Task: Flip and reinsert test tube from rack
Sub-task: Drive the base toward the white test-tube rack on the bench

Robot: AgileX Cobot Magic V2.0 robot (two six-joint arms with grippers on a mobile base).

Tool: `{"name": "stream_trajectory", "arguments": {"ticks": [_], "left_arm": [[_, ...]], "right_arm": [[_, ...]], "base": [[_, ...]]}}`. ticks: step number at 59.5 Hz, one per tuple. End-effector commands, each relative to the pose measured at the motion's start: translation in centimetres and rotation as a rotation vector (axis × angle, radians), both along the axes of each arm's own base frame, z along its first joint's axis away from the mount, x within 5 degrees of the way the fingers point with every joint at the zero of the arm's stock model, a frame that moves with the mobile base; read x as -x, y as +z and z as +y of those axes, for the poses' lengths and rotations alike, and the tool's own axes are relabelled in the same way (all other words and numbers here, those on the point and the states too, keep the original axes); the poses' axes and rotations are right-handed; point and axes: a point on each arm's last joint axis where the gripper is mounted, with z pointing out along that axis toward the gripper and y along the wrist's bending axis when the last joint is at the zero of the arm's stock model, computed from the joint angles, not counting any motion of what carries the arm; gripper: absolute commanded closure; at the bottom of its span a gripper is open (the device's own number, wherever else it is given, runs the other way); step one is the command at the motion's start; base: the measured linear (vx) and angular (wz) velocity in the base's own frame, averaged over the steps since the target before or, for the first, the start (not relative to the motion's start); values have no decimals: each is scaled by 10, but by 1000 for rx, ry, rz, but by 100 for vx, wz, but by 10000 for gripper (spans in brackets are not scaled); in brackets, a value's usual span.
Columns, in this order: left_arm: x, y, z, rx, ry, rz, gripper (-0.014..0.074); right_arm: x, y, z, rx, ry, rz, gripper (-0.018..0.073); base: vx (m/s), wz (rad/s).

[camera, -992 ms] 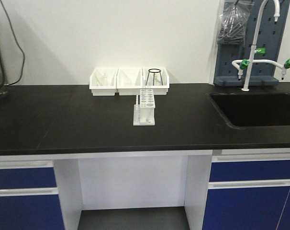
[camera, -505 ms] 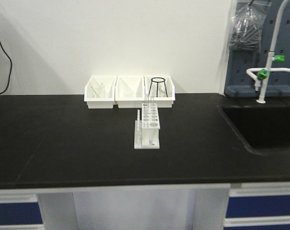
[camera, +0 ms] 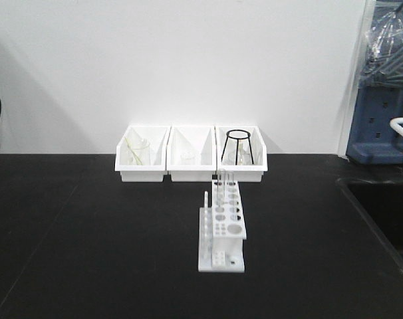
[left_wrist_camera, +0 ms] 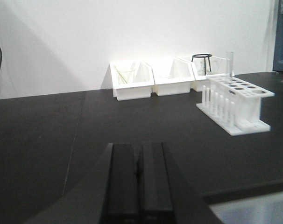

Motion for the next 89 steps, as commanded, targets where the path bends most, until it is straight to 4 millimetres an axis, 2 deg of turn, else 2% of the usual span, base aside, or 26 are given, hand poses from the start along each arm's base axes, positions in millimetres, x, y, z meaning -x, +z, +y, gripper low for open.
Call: {"name": "stream_trajectory", "arguments": {"ticks": [1,37,79,82,89], "left_arm": [[1,10,0,12,0,-94,602],[1,10,0,12,0,-94,602],[1,10,0,12,0,-94,602],[1,10,0,12,0,-94,602],[1,10,0,12,0,-94,602]], "right_arm": [[-1,5,-2,-2,-23,-59,566],[-1,5,-2,-2,-23,-59,566],[-1,5,-2,-1,-23,-59,566],[-1,12,-3,-35,-32,-102,566],[3,45,-5,-85,-49,-266,566]], "base": [[43,2],[34,-2],[3,-6],[0,0],[0,0]]}}
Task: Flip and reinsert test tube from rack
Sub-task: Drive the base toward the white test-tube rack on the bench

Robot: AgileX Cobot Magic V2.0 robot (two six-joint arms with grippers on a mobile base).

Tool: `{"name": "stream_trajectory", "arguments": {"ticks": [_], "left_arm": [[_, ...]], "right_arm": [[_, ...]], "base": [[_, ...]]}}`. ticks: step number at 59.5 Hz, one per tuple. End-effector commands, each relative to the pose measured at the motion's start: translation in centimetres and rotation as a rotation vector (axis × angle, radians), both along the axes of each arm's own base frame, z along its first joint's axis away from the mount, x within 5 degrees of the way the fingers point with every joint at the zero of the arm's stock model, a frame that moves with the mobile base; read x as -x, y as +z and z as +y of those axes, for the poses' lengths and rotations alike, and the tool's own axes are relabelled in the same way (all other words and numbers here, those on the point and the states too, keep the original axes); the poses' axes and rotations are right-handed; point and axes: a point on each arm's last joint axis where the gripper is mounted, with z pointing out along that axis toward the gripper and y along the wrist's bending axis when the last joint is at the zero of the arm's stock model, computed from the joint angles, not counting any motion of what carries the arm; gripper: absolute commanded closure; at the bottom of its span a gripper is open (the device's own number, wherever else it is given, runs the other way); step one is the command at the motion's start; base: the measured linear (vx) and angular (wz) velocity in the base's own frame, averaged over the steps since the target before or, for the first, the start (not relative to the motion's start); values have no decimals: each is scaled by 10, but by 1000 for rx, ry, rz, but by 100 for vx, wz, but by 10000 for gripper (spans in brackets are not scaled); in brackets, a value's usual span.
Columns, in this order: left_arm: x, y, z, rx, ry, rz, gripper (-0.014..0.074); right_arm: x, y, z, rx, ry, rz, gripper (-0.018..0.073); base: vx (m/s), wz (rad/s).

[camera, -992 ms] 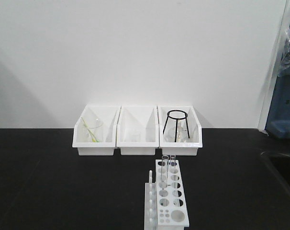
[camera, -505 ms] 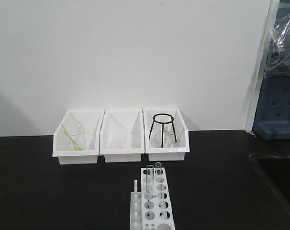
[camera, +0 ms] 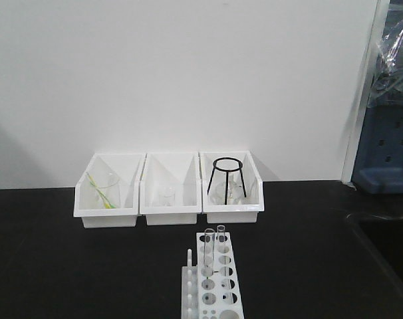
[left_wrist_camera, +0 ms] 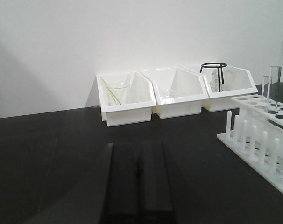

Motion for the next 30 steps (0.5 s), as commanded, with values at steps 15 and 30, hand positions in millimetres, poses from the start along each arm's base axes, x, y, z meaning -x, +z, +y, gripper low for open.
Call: {"name": "stream_trajectory", "arguments": {"ticks": [15,30], "left_arm": [[1,10,0,12,0,-94,602],[1,10,0,12,0,-94,602]], "right_arm": [[9,169,-5,-96,-41,-453,566],[-61,230,8,-74,-42,-377,566]], "base": [[0,0],[0,0]]}}
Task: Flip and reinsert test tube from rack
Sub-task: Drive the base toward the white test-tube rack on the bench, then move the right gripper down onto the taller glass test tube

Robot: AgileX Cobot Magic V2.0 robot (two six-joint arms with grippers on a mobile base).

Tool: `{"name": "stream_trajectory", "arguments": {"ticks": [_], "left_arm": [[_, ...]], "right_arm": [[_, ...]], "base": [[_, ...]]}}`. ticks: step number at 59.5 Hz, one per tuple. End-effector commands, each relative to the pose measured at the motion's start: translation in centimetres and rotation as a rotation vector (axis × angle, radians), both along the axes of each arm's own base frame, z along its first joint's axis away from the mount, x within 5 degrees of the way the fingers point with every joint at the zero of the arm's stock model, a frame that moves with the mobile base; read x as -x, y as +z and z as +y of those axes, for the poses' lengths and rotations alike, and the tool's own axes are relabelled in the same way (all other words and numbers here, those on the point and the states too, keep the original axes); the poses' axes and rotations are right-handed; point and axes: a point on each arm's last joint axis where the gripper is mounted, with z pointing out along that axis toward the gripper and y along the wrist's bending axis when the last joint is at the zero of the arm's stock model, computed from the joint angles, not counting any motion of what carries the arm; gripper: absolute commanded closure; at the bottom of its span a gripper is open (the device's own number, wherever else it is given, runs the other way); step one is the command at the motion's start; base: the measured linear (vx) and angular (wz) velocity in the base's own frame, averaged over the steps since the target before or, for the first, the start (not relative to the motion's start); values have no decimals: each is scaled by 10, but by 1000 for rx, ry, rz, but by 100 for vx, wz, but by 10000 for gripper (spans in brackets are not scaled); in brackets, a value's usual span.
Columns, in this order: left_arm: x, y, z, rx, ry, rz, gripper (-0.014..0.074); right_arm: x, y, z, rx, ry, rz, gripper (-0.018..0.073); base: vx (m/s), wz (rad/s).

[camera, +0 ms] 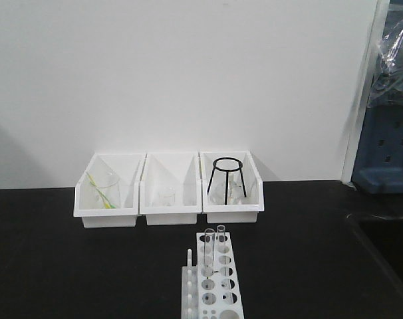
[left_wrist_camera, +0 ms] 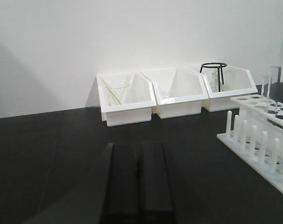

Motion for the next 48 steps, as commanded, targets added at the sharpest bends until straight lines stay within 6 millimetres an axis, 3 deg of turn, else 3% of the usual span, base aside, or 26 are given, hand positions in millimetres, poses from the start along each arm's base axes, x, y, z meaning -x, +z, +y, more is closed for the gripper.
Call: {"name": "stream_trajectory", "arguments": {"ticks": [1,13,24,31,44,48], "left_arm": [[1,10,0,12,0,-94,602],[1,10,0,12,0,-94,602],[1,10,0,12,0,-94,602],[1,10,0,12,0,-94,602],[1,10,0,12,0,-94,602],[1,10,0,12,0,-94,602]], "right_arm": [[-22,20,3,7,-22,-30,566],[-59,5,10,23,-18,89,561],[-71,-5,13,30,-5,164,486],[-73,-7,13,32,-5,173,344],[-73,-4,13,19,-8,149,-27],[-72,-4,13,17,-10,141,-93]], "base": [[0,0],[0,0],[0,0],[0,0],[0,0],[0,0]]}}
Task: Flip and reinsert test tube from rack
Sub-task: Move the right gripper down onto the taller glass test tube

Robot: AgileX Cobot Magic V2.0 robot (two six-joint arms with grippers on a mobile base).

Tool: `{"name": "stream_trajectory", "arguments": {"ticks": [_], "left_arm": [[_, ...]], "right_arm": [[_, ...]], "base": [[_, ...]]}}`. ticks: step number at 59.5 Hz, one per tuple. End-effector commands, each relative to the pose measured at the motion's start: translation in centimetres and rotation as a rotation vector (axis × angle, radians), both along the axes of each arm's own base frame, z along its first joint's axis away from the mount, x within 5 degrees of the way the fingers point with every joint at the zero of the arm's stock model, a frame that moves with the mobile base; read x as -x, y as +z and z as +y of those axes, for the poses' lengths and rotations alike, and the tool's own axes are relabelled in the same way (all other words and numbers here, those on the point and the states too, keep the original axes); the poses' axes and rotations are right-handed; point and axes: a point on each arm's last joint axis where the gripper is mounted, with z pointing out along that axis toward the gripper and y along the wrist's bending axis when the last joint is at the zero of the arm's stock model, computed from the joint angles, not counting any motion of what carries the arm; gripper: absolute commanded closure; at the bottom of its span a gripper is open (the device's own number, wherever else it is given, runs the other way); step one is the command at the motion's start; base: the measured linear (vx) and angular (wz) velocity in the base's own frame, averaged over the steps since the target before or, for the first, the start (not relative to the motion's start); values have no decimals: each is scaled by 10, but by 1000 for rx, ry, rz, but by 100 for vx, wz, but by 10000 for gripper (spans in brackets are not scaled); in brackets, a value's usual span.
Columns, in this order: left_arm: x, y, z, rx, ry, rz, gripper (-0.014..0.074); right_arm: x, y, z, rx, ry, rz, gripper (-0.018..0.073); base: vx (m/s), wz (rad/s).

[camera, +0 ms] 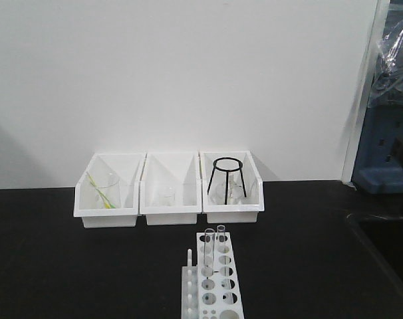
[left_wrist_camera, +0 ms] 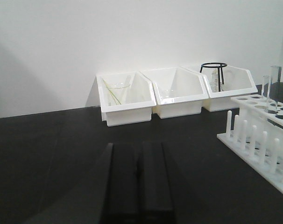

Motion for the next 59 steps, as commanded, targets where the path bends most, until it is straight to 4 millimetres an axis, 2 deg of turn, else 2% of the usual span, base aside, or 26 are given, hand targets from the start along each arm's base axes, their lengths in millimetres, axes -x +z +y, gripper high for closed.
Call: {"name": "stream_trajectory", "arguments": {"ticks": [1,8,15,20,26,37,48,59], "left_arm": [[1,10,0,12,0,-94,602],[1,10,0,12,0,-94,602],[1,10,0,12,0,-94,602],[1,10,0,12,0,-94,602],[1,10,0,12,0,-94,602],[1,10,0,12,0,-94,602],[1,10,0,12,0,-94,602],[1,10,0,12,0,-94,602]], "right_arm": [[4,22,-4,-23,-29,-137,-109],[5,26,-5,-88,-29,-180,-133],[-12,14,-1,-183,-4,-107,-111],[-31,-11,12,-206,46,-6,-78],[-51,-52,42,-127,154,70,-32],[-75,-112,96,0,354,57,8],[-104,-149,117,-24,387,49,8],[-130,-167,129,-61,383,72,8]], "base": [[0,0],[0,0],[0,0],[0,0],[0,0],[0,0],[0,0],[0,0]]}}
